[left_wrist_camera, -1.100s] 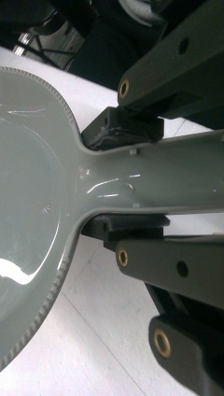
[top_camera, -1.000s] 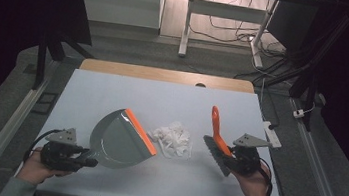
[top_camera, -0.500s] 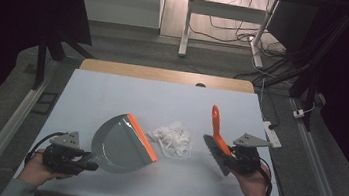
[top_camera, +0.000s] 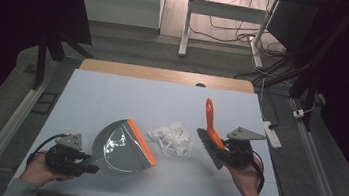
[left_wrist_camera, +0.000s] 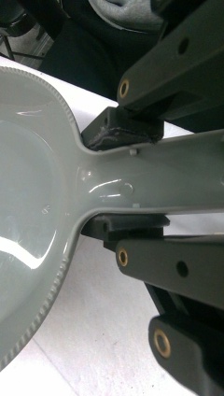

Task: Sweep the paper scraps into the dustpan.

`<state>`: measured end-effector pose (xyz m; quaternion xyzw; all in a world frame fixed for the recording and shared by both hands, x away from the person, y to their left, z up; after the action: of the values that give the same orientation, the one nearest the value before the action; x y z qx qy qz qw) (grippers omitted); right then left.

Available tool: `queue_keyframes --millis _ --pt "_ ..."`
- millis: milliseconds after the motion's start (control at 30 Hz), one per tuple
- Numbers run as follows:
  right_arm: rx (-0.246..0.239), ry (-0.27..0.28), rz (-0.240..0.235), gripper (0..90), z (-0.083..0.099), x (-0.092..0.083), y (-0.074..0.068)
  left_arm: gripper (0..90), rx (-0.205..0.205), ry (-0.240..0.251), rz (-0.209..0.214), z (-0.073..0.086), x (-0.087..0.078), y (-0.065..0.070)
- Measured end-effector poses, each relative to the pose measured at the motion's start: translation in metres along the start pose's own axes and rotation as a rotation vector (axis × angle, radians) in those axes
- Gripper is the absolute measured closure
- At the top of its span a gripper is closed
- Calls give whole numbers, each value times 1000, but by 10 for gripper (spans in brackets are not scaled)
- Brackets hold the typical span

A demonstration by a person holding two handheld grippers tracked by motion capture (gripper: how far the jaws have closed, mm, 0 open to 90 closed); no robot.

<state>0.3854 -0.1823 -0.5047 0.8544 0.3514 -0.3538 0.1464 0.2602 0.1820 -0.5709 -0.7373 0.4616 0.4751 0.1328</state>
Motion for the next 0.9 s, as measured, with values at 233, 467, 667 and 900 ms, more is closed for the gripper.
queue_keyframes --millis 233,467,667,900 --pt "9 -9 11 703 -8 8 3 614 -9 -10 8 2 4 -2" --pt "15 -19 13 703 -12 16 5 614 -5 -30 15 0 10 -2" --pt "24 -38 31 703 -19 26 11 614 -2 -44 26 -2 16 -6" --pt "71 -52 46 704 -28 47 20 615 -3 -52 34 -5 19 -13"
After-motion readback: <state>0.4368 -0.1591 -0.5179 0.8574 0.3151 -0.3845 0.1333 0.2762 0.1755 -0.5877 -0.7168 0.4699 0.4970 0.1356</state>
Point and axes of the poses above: each handheld gripper's, and its own axes: x roughly forward along the jaws, z roughly out of its underside, y roughly to its right, the point moved 10 cm from there along x, roughly forward along the jaws, and after that the axes turned 8 degrees about -y, right-handed, at the moved point
